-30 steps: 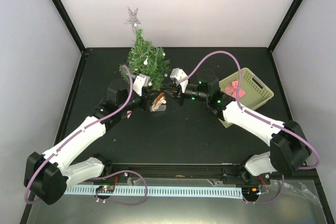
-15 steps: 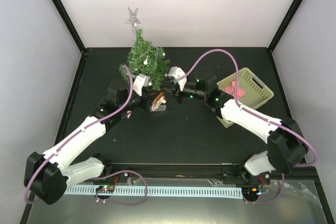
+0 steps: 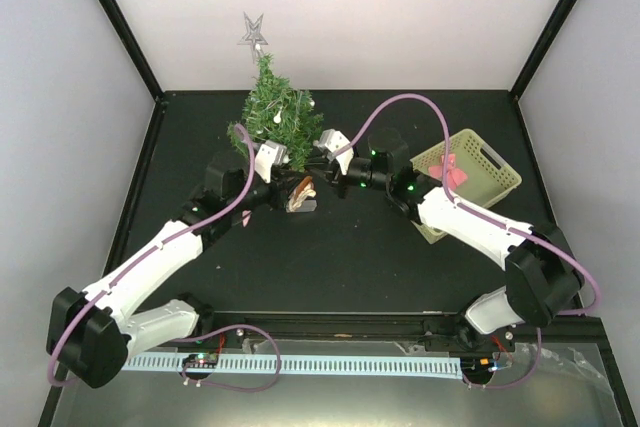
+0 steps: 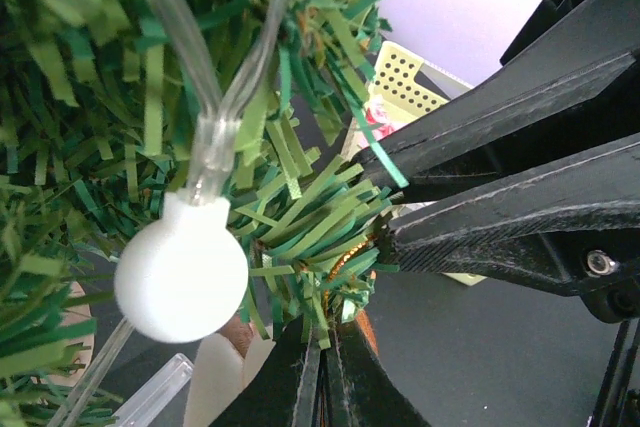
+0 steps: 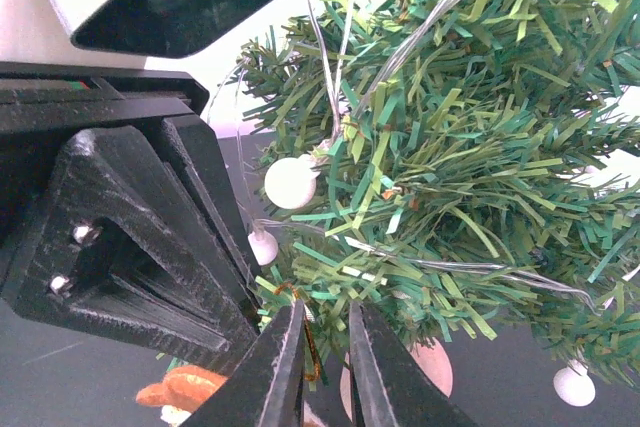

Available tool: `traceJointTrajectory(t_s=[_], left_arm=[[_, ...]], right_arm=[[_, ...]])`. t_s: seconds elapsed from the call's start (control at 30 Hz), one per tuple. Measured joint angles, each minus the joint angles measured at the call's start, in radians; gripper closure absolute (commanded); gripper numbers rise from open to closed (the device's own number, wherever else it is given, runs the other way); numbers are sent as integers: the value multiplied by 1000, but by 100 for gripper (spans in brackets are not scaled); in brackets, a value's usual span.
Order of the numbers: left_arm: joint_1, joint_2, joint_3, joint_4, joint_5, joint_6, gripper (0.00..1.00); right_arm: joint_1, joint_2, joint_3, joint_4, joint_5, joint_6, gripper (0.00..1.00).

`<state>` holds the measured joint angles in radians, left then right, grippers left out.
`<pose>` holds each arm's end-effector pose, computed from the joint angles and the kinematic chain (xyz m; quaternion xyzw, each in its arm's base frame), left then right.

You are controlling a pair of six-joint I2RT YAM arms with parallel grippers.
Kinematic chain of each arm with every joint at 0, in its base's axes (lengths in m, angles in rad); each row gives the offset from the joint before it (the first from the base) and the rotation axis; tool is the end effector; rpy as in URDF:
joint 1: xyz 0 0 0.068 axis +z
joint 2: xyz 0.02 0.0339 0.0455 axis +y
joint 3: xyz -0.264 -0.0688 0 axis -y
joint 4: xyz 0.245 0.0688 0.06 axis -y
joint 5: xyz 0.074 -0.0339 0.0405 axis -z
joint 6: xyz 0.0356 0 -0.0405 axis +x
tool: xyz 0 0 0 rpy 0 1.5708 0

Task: Decorate the small christmas tree
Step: Hang the decoration item on the Christmas tree.

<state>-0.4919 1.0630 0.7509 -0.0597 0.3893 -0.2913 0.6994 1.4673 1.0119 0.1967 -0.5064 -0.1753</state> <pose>0.2077 -0.1266 0.2872 0.1897 0.7950 -0.3589 0.4507 0.2497 0.2326 0.2953 -0.4633 0.6302 0.3447 0.5190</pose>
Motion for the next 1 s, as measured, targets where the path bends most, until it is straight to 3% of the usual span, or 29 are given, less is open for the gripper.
traceJointTrajectory(t_s=[0.23,1.0], left_arm=[[0,15,0,0,-9,2,98],[0,35,14,0,-48,3,97]], right_arm=[[0,5,11,-3,7,-9,94],[0,36,26,-2,13,-10,93]])
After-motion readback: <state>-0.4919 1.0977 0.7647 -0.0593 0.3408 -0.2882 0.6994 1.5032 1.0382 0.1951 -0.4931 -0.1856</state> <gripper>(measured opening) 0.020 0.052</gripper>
